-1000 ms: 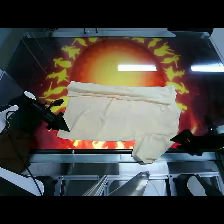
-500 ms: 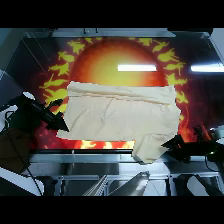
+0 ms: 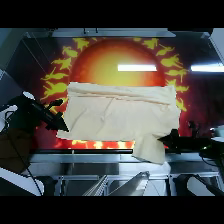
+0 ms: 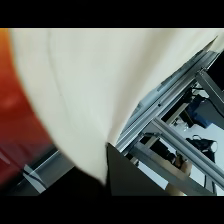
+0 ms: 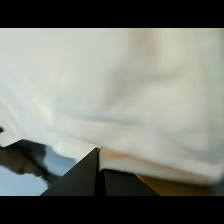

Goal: Fold the shirts.

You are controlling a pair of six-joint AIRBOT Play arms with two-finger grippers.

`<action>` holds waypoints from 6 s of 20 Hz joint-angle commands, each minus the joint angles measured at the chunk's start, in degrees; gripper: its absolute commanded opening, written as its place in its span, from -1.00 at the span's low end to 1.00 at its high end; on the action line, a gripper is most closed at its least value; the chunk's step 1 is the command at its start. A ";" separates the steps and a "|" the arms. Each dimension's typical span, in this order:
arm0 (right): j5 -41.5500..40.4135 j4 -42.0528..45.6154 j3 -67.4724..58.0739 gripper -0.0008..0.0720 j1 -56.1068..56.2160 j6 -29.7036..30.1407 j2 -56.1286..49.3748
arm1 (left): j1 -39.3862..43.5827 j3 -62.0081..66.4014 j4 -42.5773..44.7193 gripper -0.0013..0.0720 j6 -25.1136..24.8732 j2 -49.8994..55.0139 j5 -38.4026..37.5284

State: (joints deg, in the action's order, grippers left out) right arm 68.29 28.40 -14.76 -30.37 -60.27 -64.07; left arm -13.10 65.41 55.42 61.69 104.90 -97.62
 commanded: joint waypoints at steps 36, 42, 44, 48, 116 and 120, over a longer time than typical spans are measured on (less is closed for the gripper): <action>-12.90 0.35 -60.54 -0.90 8.92 5.05 -39.98 | 5.92 49.96 -2.62 -0.92 8.66 21.44 13.44; -4.22 0.35 -63.32 0.23 7.43 8.68 -39.76 | 6.23 50.21 -2.62 0.96 9.11 19.02 13.05; 2.80 0.39 -66.18 0.23 4.96 8.66 -39.76 | 5.46 52.50 -2.73 0.96 9.14 17.49 11.23; 3.30 7.10 -66.86 0.92 1.11 4.57 -41.05 | 4.24 50.23 -7.04 0.95 9.07 11.85 13.84; -5.25 31.61 -75.08 0.11 43.80 -37.90 -37.11 | -0.63 17.22 -40.46 -0.91 -3.10 -31.45 11.28; -12.09 24.72 -74.47 0.96 43.63 -38.64 -44.44 | 2.05 17.22 -40.39 -0.91 -3.78 -31.45 10.51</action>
State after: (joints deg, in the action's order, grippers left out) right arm 58.92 55.96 -90.67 14.24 -96.92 -104.68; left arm -12.49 82.67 15.09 58.61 73.43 -85.89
